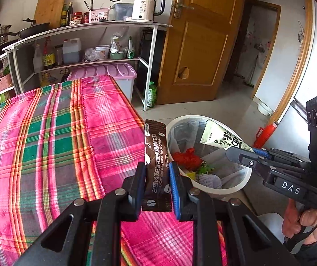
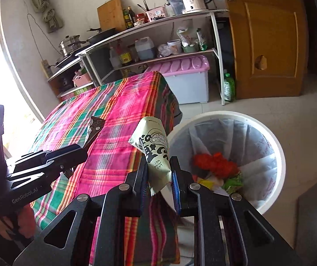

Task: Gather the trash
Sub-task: 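Carry the brown coffee stick and beige sachet over the bin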

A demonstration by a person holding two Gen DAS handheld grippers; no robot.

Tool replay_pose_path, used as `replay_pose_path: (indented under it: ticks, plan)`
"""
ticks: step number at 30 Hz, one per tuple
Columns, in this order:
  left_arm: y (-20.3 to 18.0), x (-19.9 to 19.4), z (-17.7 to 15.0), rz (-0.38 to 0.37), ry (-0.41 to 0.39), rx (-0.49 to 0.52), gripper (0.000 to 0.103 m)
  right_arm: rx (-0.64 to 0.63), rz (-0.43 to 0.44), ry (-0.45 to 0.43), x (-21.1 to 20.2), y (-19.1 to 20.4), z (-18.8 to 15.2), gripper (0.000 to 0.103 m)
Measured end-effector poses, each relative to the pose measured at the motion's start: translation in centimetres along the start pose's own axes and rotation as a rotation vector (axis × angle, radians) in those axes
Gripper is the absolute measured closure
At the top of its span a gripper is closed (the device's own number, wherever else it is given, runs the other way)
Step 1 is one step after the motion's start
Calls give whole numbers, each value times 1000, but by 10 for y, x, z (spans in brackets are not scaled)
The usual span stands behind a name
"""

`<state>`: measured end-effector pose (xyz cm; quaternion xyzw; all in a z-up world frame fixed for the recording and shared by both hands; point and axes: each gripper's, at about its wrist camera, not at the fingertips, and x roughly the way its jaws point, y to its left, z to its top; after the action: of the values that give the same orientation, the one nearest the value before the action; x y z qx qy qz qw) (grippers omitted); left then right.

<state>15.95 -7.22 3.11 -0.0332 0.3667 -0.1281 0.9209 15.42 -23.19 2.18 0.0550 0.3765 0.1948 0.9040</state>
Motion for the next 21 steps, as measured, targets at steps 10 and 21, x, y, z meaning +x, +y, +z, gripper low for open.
replay_pose_path:
  ticks: [10, 21]
  plan:
    - [-33, 34, 16, -67, 24, 42, 81, 61, -63, -6, -5, -40, -1, 83]
    - [-51, 65, 20, -106, 63, 58, 80, 115, -117, 5, 2, -67, -2, 83]
